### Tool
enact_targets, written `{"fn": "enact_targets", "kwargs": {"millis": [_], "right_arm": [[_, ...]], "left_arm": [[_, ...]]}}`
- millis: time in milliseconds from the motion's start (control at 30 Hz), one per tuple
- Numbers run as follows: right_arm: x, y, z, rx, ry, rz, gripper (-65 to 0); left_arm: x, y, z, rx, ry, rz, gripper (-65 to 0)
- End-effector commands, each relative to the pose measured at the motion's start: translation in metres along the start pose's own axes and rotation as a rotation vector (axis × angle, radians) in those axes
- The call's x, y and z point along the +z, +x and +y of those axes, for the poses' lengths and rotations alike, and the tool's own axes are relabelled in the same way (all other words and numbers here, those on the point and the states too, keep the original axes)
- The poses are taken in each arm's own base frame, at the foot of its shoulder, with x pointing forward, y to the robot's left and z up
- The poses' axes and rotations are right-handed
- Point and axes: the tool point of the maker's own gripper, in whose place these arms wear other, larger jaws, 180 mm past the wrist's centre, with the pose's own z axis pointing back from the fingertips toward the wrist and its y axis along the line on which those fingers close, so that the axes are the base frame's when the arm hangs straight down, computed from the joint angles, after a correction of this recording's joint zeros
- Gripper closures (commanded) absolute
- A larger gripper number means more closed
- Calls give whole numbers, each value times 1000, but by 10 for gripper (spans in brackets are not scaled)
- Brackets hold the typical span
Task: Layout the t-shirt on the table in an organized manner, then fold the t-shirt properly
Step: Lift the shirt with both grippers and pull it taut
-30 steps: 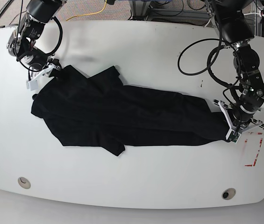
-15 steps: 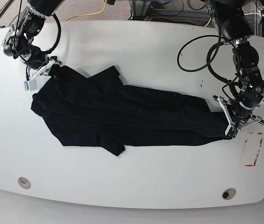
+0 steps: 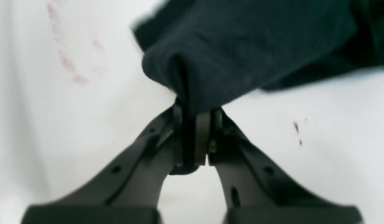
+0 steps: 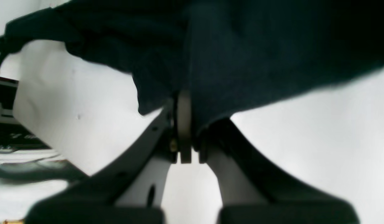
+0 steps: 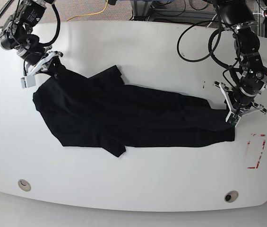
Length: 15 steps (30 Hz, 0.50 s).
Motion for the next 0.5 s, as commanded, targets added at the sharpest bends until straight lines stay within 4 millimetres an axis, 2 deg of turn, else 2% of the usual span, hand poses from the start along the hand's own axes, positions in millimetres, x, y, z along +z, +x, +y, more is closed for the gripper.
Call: {"fn": "enact_targets", "kwargs": {"millis": [0, 133, 233, 267, 400, 467], "right_arm": [[19, 42, -2, 106, -37, -100, 0], [29, 87, -12, 194, -72, -169, 0], [33, 111, -21, 221, -84, -197, 0], [35, 128, -26, 235, -89, -221, 0], [40, 159, -42, 235, -92, -257, 0], [46, 182, -49, 244, -95, -290, 0]], "left_arm": [[18, 40, 21, -27, 74, -125, 0], [35, 90, 46, -46, 155, -249, 0], [42, 118, 61, -38, 194, -314, 0], [48, 136, 73, -37, 224, -354, 0], [64, 172, 94, -36, 280, -443, 0], [76, 196, 106, -41, 313, -501, 0]]}}
